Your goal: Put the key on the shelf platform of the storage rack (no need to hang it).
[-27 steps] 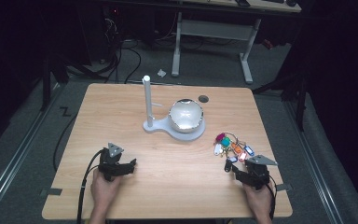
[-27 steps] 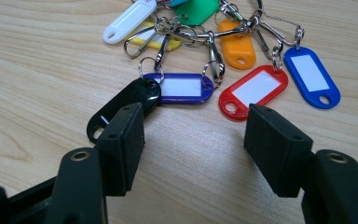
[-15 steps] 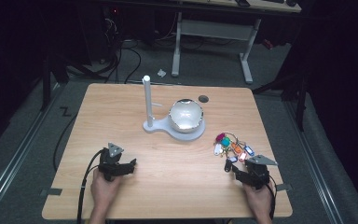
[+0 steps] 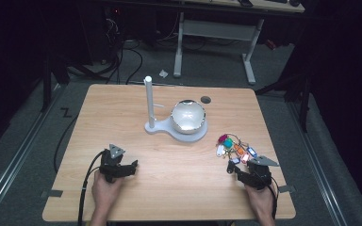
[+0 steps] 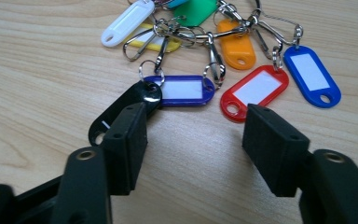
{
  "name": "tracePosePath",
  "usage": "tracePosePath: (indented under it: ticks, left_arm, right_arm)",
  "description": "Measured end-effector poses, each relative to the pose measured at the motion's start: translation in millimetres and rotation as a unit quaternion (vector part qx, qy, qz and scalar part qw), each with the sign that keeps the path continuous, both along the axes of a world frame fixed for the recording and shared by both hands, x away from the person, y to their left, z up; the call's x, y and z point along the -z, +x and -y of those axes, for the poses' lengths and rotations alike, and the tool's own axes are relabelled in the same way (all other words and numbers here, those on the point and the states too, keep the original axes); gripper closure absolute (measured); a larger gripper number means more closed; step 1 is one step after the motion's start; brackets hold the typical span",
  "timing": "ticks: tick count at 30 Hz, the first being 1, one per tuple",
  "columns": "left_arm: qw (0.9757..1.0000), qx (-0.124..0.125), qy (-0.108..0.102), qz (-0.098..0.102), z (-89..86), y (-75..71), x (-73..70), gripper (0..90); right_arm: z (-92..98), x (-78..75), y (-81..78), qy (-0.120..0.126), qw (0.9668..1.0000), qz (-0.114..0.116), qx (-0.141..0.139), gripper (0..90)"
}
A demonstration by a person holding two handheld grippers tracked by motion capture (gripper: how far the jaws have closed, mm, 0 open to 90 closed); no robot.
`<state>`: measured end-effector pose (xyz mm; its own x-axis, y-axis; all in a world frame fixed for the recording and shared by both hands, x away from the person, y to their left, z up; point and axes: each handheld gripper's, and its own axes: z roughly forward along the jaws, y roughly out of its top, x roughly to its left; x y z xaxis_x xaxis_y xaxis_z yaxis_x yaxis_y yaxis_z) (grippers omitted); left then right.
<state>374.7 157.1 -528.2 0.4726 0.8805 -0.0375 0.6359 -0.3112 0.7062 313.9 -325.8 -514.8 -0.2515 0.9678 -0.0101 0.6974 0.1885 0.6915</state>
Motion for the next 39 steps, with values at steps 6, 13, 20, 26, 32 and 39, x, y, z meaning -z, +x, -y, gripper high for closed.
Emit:
tracePosePath:
  ticks: [6, 13, 20, 26, 32, 39]
  left_arm:
    - [1.0, 0.0, 0.0, 0.0, 0.0, 0.0, 0.0, 18.5]
    - [1.0, 0.0, 0.0, 0.0, 0.0, 0.0, 0.0, 18.5]
    - [1.0, 0.0, 0.0, 0.0, 0.0, 0.0, 0.0, 18.5]
    - [1.0, 0.0, 0.0, 0.0, 0.0, 0.0, 0.0, 18.5]
    - [1.0, 0.0, -0.001, 0.0, 0.0, 0.0, 0.0, 18.5]
    - [1.0, 0.0, 0.0, 0.0, -0.1, 0.0, 0.0, 18.5]
  right_arm:
    - [0.0, -1.2, -0.1, 0.01, 0.9999, -0.005, 0.003, 43.4]
    - [-2.8, -5.9, 1.2, 0.006, 1.0, -0.007, -0.004, 43.2]
    - [-8.3, -13.8, 10.2, -0.005, 0.9999, -0.011, -0.01, 43.5]
    - [-10.4, -18.9, 15.6, -0.002, 1.0, -0.001, -0.01, 44.1]
    - [-13.5, -21.9, 28.3, -0.003, 0.9999, -0.007, -0.011, 44.1]
    - [-14.6, -21.9, 42.9, 0.0, 0.9996, -0.029, -0.006, 44.7]
